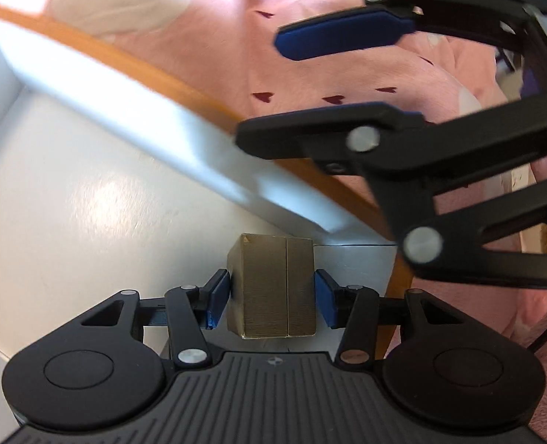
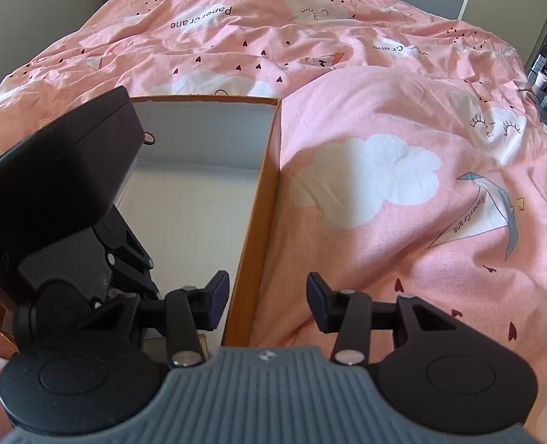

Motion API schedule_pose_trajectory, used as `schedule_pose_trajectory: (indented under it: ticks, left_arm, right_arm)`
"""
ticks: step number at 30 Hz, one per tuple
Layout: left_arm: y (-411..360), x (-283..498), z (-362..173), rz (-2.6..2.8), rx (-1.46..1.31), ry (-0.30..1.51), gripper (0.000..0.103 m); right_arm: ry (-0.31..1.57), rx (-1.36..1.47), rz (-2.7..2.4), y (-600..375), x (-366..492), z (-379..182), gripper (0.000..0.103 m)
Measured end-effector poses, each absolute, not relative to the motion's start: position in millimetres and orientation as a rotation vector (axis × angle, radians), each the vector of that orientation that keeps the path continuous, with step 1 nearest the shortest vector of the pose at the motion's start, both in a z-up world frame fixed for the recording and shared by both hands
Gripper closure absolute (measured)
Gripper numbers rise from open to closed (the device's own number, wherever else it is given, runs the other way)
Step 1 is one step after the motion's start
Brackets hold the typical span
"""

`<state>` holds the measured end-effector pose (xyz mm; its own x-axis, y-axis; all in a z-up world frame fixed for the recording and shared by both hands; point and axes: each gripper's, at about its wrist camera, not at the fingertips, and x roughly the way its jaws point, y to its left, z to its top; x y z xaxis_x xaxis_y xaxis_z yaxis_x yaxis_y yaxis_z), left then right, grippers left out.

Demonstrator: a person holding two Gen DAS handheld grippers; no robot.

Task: Organize objects
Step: 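Lower the gold box into the orange box and open the left tool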

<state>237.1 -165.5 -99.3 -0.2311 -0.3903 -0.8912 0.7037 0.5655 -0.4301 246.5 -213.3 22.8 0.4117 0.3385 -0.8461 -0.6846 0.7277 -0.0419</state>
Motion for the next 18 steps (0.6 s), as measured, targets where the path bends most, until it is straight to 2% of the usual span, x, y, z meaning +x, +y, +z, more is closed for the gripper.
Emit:
schedule_pose_trajectory:
  ticks: [5,12,18]
  left_arm:
    - [-156.0,229.1,-104.3,-1.07,0.256,1.443,0.047]
    - [-159.5,207.4,-104.7,-1.201,0.365,1.315,0.047]
    - [-150.7,207.9,-110.6,-1.242,0.286,1.352,0.048]
  right_arm:
    - [0.951,-0.431,0.672,-209.8,244.2,21.6,0.055]
    - [0.965,-0.451,0.668,-210.7,241.4,22.9,0.053]
    - [0.979,-0.468,0.668,-209.4,238.7,21.3,0.053]
